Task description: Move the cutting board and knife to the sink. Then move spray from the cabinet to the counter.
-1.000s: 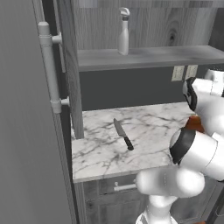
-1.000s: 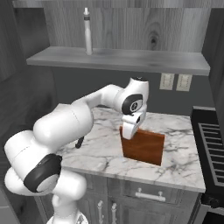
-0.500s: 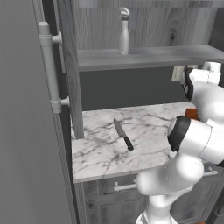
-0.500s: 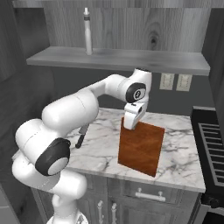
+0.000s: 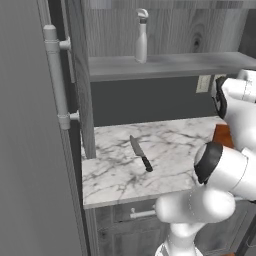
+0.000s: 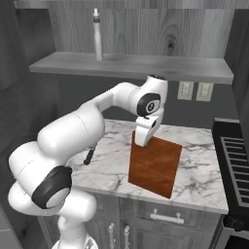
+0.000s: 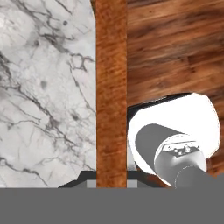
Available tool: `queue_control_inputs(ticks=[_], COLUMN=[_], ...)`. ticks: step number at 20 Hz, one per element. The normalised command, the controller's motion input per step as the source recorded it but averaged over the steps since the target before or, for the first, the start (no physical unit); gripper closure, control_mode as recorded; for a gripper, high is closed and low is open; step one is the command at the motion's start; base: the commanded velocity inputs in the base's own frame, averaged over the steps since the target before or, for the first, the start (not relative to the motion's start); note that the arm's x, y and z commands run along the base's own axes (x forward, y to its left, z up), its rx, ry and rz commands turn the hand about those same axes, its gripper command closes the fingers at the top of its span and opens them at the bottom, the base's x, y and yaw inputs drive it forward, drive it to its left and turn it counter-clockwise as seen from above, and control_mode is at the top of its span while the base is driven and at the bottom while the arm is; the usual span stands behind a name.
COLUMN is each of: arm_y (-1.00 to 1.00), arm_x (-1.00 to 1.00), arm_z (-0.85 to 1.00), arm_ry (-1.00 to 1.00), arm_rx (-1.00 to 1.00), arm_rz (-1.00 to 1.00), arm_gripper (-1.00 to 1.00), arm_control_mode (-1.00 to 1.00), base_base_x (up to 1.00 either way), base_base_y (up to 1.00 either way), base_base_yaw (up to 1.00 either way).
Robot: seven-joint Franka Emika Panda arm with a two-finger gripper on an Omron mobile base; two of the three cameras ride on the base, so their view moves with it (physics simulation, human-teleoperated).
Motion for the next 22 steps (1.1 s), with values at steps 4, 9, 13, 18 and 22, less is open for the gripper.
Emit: queue_control_inputs(ticks=[4, 9, 13, 18, 22], arm_y=[0.13, 0.31, 0.39, 0.41, 0.32], arm_x=[-0.27, -0.24, -0.29, -0.34, -0.03], arm_z=[0.41, 0.55, 0.44, 0.10, 0.00], arm_ry=[-0.07, -0.02, -0.03, -0.04, -0.02], arm_rx=[0.00, 0.00, 0.00, 0.00, 0.00], arm_rz=[0.00, 0.02, 0.03, 0.05, 0.05], arm_gripper=[1.00, 1.00, 1.00, 1.00, 1.00], arm_control_mode=[-1.00, -1.00, -1.00, -1.00, -1.00], base_base_x=[0.00, 0.00, 0.00, 0.00, 0.00], base_base_y=[0.00, 0.00, 0.00, 0.00, 0.00], base_base_yaw=[0.00, 0.00, 0.00, 0.00, 0.00])
